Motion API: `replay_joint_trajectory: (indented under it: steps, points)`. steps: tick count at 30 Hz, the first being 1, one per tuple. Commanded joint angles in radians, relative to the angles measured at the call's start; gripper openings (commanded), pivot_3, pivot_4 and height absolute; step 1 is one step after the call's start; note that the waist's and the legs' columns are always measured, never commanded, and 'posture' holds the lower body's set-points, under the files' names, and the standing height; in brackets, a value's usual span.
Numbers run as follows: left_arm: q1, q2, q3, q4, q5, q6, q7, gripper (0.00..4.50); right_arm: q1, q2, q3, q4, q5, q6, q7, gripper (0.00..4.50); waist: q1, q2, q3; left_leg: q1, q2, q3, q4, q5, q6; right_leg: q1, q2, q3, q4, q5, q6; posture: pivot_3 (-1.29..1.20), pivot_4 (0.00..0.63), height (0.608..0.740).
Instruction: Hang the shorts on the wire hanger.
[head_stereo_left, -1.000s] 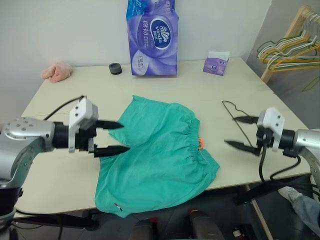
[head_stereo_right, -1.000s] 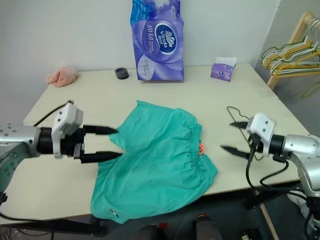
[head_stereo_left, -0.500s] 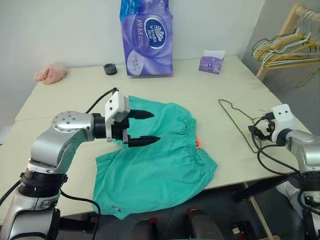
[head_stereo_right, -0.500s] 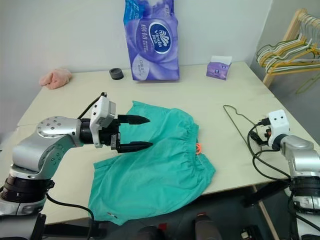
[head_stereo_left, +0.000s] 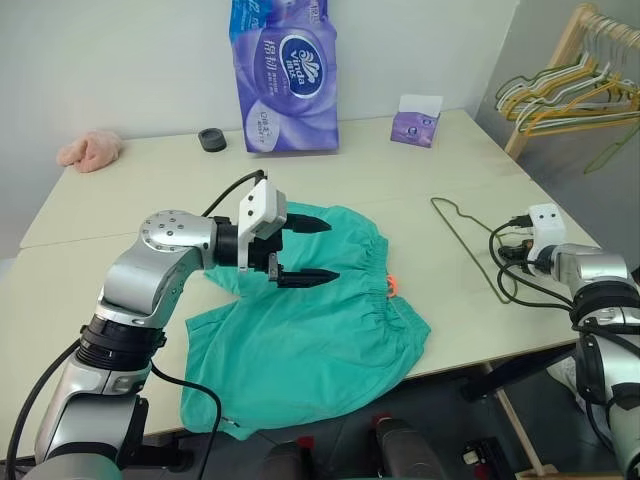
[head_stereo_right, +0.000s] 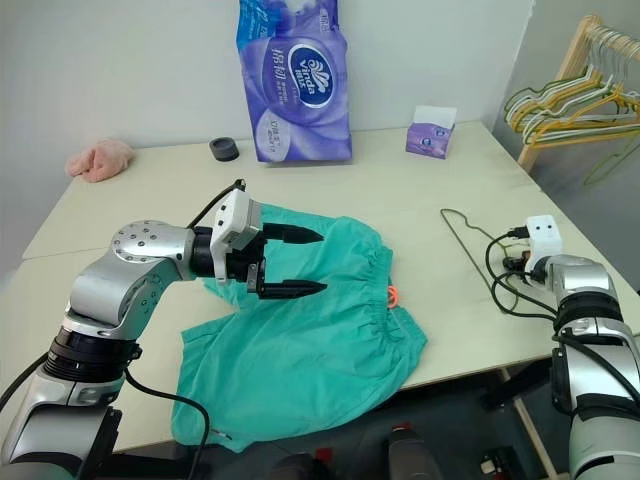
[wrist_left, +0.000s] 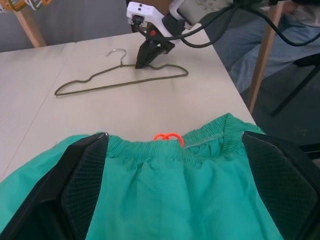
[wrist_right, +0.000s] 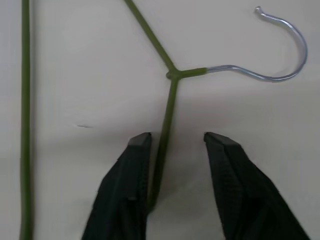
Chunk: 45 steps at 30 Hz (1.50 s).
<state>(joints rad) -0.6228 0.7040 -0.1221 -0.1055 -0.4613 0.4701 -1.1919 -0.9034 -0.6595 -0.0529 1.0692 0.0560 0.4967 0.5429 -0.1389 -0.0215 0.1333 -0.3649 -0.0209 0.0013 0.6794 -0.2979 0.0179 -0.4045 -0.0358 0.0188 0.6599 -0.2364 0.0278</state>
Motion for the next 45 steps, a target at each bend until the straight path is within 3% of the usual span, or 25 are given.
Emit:
replay_joint_trajectory:
  steps: [1, 2, 3, 7, 11, 18, 23, 28, 35, 43, 45]
  points:
    - [-0.024, 0.006, 0.023, 0.001, 0.011, -0.026, -0.004, 4.50, 0.006, 0.017, -0.005, 0.049, -0.003, 0.073, 0.014, 0.43, 0.000, 0.000, 0.000, 0.000, 0.000, 0.000, 0.000, 0.000, 0.000, 0.000, 0.000, 0.000, 0.000, 0.000, 0.000, -0.17, 0.116, 0.740]
    - [-0.024, 0.007, 0.025, 0.003, 0.013, -0.028, -0.003, 4.50, 0.004, 0.022, -0.020, 0.052, 0.008, 0.090, 0.004, 0.08, 0.000, -0.001, 0.000, 0.000, 0.000, 0.000, 0.000, 0.000, 0.000, 0.000, 0.000, 0.000, 0.000, 0.000, 0.000, -0.17, 0.116, 0.740]
    - [-0.023, 0.008, 0.025, 0.006, 0.015, -0.030, -0.004, 4.50, 0.005, 0.025, -0.027, 0.053, 0.012, 0.096, -0.002, 0.03, 0.000, -0.001, -0.001, 0.000, 0.000, 0.000, 0.000, 0.000, 0.000, 0.000, 0.000, 0.000, 0.000, 0.000, 0.000, -0.17, 0.115, 0.740]
    - [-0.022, 0.010, 0.033, 0.024, 0.026, -0.039, 0.005, 4.50, 0.001, 0.030, -0.080, 0.031, 0.034, 0.079, -0.052, 0.03, 0.000, -0.002, -0.002, 0.000, 0.000, 0.000, 0.000, 0.000, 0.000, 0.000, -0.002, 0.000, 0.000, 0.000, 0.000, -0.17, 0.111, 0.740]
    - [-0.039, -0.009, 0.056, 0.123, 0.087, -0.091, 0.083, 4.50, -0.020, 0.035, -0.119, -0.114, 0.071, 0.063, -0.050, 0.03, -0.002, -0.001, -0.001, 0.000, 0.000, 0.000, 0.000, 0.000, 0.000, 0.000, -0.002, 0.001, 0.000, 0.001, 0.001, -0.18, 0.109, 0.740]
    - [-0.145, -0.034, 0.138, 0.371, 0.120, -0.155, 0.183, 4.50, 0.176, 0.001, 0.008, -0.804, 0.055, 0.012, 0.107, 0.03, -0.003, 0.003, 0.001, -0.004, 0.002, -0.001, -0.001, 0.000, 0.000, -0.006, -0.003, -0.001, 0.002, 0.000, 0.002, -0.20, 0.109, 0.740]
    - [-0.200, -0.031, 0.167, 0.418, 0.045, -0.023, 0.114, 4.50, 0.265, -0.052, 0.125, -1.052, -0.041, -0.164, 0.166, 0.03, -0.003, 0.003, 0.001, -0.006, 0.002, -0.002, 0.000, 0.000, -0.001, -0.007, -0.004, -0.002, 0.001, 0.000, 0.002, -0.21, 0.108, 0.740]
    - [-0.167, 0.028, 0.114, 0.346, -0.024, 0.154, -0.059, 4.50, 0.266, -0.065, 0.211, -1.145, -0.125, -0.349, 0.196, 0.03, -0.009, 0.003, 0.001, -0.006, -0.001, -0.001, 0.000, 0.000, -0.001, -0.007, -0.004, -0.001, 0.001, 0.001, 0.003, -0.21, 0.108, 0.740]
    - [-0.161, 0.034, 0.060, 0.357, 0.018, 0.164, -0.099, 4.50, 0.209, -0.044, 0.253, -1.158, -0.179, -0.546, 0.219, 0.03, -0.008, 0.002, 0.001, -0.005, 0.000, -0.002, 0.000, 0.000, -0.001, -0.007, -0.004, -0.001, 0.002, 0.001, 0.003, -0.21, 0.111, 0.740]
    - [-0.091, 0.040, 0.019, 0.274, 0.011, 0.193, -0.150, 4.50, 0.171, -0.013, 0.263, -1.162, -0.190, -0.608, 0.242, 0.03, -0.007, 0.002, 0.002, -0.005, 0.000, -0.002, 0.000, 0.000, -0.001, -0.007, -0.004, -0.001, 0.001, 0.001, 0.002, -0.21, 0.116, 0.740]
    - [-0.083, 0.038, 0.018, 0.263, 0.010, 0.198, -0.147, 4.11, 0.173, -0.007, 0.259, -1.169, -0.185, -0.605, 0.251, 0.00, -0.006, 0.002, 0.002, -0.005, 0.000, -0.002, 0.000, 0.000, -0.001, -0.007, -0.005, -0.001, 0.002, 0.001, 0.002, -0.21, 0.118, 0.740]
